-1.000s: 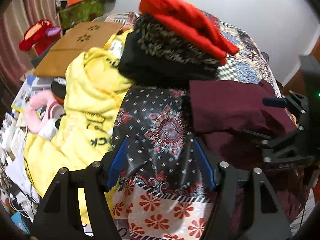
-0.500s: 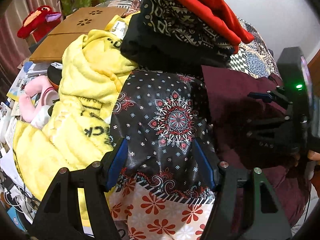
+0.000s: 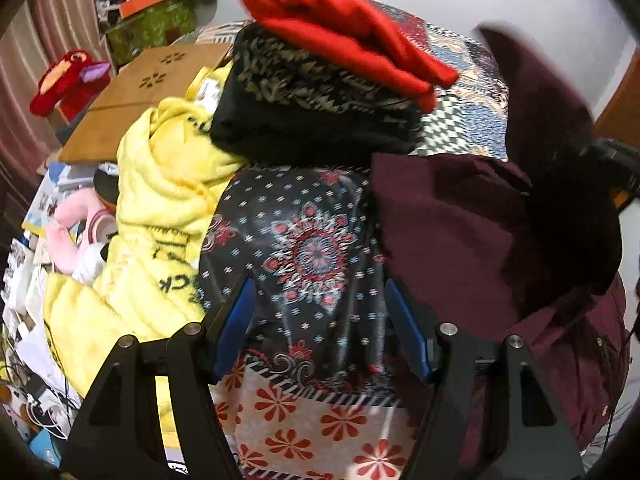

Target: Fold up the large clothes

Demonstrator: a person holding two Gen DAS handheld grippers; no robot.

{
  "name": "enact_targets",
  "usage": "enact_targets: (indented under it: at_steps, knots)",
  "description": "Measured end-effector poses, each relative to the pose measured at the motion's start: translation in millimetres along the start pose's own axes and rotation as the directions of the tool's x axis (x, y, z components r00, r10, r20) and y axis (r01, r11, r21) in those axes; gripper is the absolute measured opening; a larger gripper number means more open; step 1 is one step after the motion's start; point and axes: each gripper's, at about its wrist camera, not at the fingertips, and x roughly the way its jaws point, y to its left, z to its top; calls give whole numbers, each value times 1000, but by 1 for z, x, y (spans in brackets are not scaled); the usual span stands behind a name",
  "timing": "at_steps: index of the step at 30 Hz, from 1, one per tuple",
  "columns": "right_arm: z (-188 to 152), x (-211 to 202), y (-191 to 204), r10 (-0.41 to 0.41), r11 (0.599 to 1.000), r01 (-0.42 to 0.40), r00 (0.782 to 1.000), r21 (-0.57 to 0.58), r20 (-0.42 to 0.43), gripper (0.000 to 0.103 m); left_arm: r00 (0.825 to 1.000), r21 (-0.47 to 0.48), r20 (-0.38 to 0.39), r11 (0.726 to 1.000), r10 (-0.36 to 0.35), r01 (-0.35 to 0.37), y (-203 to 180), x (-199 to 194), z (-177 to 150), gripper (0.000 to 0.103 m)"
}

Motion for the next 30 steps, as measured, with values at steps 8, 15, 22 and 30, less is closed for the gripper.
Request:
enact_targets:
  at_steps: [8,15,22,30]
  knots:
    - [-20,-74,-80,-87,980,58,986,190,144,10,1000,89,13,996,-18,16,-53,-7,10,66]
    - [-58,-102,-133,-152,938,90,975,334,162,10,998,182,-40,982,-39,46,-106,14,8,66]
    - [-107,-115,-183,-189,862,102,974,497,128,10,990,240,-137,969,-21,54,-135,49,-11,66]
    - [-170,-96,-221,-156,783,119,988,610,6,10,985,229,-169,971,-25,64,-125,57,-26,75]
